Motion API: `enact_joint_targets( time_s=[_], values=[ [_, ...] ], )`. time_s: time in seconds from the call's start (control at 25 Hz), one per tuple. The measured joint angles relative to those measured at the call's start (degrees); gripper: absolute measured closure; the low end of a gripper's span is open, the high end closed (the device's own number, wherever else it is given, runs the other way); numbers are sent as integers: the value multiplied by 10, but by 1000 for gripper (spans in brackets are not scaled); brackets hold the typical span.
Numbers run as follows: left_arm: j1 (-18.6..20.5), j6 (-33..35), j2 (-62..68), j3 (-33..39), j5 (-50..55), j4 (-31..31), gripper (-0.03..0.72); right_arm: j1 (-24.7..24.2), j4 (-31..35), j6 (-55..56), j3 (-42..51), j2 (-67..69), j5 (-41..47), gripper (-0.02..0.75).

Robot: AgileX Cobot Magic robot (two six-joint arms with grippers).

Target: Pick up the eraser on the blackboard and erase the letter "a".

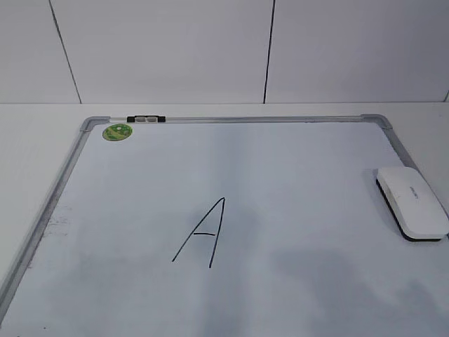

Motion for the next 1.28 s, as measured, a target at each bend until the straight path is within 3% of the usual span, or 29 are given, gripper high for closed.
enact_joint_targets(
  time_s=[0.84, 1.28],
  values=[
    [0, 0, -4, 0, -1, 1, 452, 0, 0, 0, 0, 0, -4, 211],
    [93, 0, -37, 1, -1, 1, 451, 0, 0, 0, 0, 0, -4, 211]
  ],
)
